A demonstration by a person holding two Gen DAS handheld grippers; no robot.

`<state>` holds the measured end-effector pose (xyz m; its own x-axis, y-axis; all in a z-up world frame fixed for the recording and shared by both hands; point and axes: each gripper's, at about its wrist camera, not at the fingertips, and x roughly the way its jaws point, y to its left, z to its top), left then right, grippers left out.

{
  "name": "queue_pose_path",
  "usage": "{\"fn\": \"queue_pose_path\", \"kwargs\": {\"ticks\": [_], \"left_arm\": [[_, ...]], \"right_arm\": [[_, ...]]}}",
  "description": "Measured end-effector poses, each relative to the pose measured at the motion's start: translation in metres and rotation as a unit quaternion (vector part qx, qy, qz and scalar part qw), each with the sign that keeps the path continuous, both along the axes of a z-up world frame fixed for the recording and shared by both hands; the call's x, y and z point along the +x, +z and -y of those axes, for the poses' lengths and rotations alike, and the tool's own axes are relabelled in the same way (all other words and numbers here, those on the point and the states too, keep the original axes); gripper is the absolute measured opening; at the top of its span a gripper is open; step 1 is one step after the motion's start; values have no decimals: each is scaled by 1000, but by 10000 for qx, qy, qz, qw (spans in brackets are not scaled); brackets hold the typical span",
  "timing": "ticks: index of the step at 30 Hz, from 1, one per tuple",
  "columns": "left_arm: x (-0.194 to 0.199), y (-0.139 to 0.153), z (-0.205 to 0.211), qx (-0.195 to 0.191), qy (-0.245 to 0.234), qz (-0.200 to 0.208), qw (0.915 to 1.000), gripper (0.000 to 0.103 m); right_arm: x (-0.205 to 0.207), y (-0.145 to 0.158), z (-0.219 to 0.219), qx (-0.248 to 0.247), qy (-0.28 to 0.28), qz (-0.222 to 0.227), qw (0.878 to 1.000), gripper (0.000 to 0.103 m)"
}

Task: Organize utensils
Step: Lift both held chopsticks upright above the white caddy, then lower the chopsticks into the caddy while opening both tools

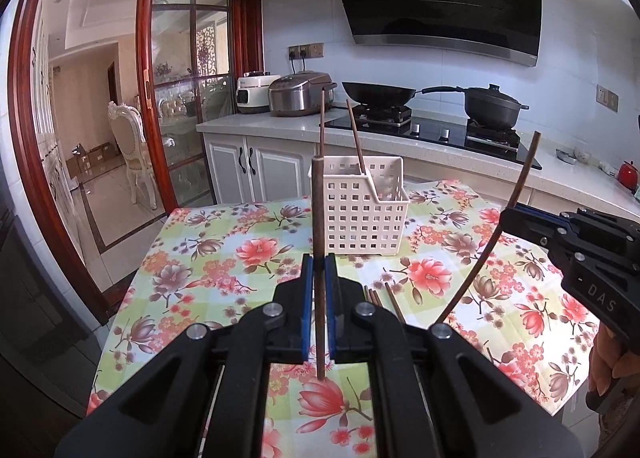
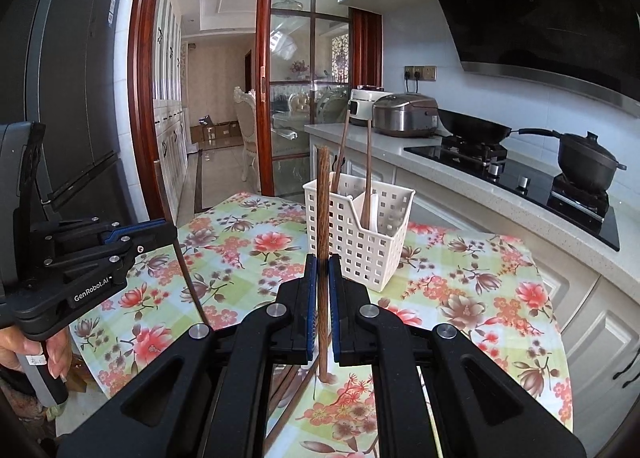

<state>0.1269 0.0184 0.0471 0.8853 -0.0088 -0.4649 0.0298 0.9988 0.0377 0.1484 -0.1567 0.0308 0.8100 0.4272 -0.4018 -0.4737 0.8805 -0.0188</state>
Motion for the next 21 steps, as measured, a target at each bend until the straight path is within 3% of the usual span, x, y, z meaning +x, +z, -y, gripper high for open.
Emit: {"fn": "queue_pose_path", "kwargs": {"ticks": [21], "left_arm": [[13, 29, 9, 84, -189, 257, 9995, 6]], "right_arm": [[13, 24, 0, -58, -100, 295, 9995, 6]]}}
